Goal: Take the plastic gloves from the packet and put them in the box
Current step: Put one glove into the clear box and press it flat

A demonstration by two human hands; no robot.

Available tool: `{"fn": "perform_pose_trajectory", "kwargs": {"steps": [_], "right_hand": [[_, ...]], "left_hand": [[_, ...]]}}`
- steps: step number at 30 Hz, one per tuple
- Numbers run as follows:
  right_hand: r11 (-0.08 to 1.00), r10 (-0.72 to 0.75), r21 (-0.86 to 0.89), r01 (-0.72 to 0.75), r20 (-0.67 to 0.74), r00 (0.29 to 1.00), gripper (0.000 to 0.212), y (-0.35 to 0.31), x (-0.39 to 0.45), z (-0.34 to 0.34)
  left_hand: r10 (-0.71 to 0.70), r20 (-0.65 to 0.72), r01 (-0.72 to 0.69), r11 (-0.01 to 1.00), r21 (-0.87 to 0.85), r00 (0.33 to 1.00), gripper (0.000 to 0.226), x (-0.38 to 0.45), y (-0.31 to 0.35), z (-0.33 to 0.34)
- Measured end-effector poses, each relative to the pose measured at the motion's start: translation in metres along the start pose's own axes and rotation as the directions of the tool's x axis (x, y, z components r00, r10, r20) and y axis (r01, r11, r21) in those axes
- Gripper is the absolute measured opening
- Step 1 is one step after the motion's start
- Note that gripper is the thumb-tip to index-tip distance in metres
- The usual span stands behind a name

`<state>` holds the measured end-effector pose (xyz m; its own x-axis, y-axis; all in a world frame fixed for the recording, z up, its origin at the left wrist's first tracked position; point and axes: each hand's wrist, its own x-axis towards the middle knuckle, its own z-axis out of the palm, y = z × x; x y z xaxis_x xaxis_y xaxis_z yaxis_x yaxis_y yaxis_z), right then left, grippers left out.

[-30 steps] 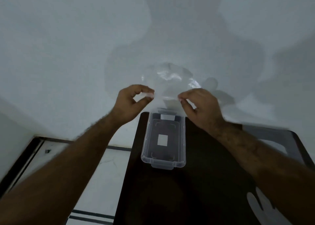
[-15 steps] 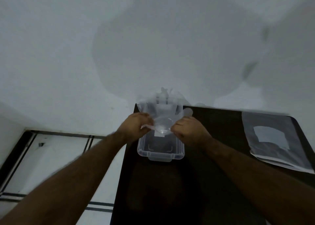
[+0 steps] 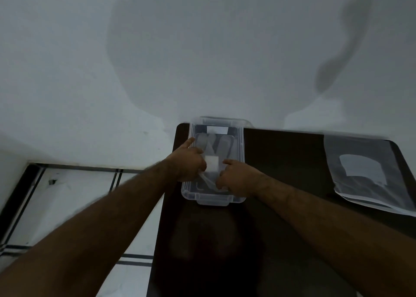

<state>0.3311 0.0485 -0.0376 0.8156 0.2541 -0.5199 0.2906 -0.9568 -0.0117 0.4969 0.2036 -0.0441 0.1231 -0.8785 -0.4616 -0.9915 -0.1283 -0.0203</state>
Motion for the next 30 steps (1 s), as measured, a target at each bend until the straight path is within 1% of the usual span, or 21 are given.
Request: {"fn": "perform_pose_trajectory", "kwargs": {"steps": [3,4,6,7,9,11,14,16,19,22,24,27,30], "right_hand": [[0.999,-0.019,0.028,0.014,0.159,0.987,0.036,0.001,0.001,-0.011],[1.0,-0.016,0.029,0.01,0.206,0.978,0.036,0.001,0.002,-0.014],[0.999,0.004,0.044,-0.016,0.246,0.969,0.026,0.002,0.003,-0.021],[0.997,0.025,0.066,-0.041,0.234,0.972,0.021,0.003,0.004,-0.023],[0.991,0.076,0.096,-0.096,0.195,0.978,0.025,0.004,0.005,-0.027],[0.991,0.107,0.065,-0.117,0.147,0.983,0.033,0.003,0.008,-0.029],[0.989,0.145,-0.025,-0.143,0.116,0.983,0.039,0.001,0.017,-0.016],[0.981,0.194,-0.026,-0.192,0.106,0.975,0.044,0.0,0.021,-0.01],[0.971,0.24,-0.037,-0.237,0.102,0.965,0.051,0.001,0.02,-0.01],[0.962,0.272,-0.056,-0.268,0.069,0.96,0.054,0.001,0.02,-0.01],[0.957,0.289,-0.037,-0.288,0.04,0.957,0.058,0.001,0.022,-0.008],[0.954,0.3,-0.015,-0.3,0.027,0.954,0.062,-0.001,0.026,-0.005],[0.951,0.308,-0.023,-0.308,0.026,0.951,0.06,-0.004,0.029,-0.005]], "left_hand": [[0.009,0.089,-0.011,1.0,0.015,0.996,0.03,-0.002,0.002,-0.009],[0.017,0.129,-0.022,0.999,0.033,0.992,0.032,-0.004,0.003,-0.011],[0.031,0.202,-0.049,0.995,0.084,0.979,0.036,-0.008,0.005,-0.016],[0.039,0.227,-0.066,0.992,0.111,0.973,0.037,-0.01,0.005,-0.016],[0.069,0.237,-0.106,0.983,0.15,0.969,0.039,-0.013,0.005,-0.011],[0.1,0.244,-0.147,0.972,0.181,0.965,0.044,-0.015,0.007,-0.004],[0.124,0.279,-0.184,0.962,0.203,0.952,0.051,-0.017,0.015,-0.002],[0.13,0.277,-0.193,0.958,0.214,0.952,0.052,-0.02,0.02,-0.004],[0.123,0.288,-0.183,0.964,0.194,0.95,0.051,-0.023,0.022,-0.009],[0.126,0.276,-0.177,0.97,0.169,0.953,0.052,-0.023,0.021,-0.016],[0.131,0.271,-0.175,0.974,0.147,0.954,0.052,-0.023,0.021,-0.02],[0.122,0.342,-0.168,0.98,0.108,0.932,0.05,-0.023,0.027,-0.028],[0.111,0.385,-0.15,0.986,0.073,0.916,0.051,-0.019,0.031,-0.034]]}}
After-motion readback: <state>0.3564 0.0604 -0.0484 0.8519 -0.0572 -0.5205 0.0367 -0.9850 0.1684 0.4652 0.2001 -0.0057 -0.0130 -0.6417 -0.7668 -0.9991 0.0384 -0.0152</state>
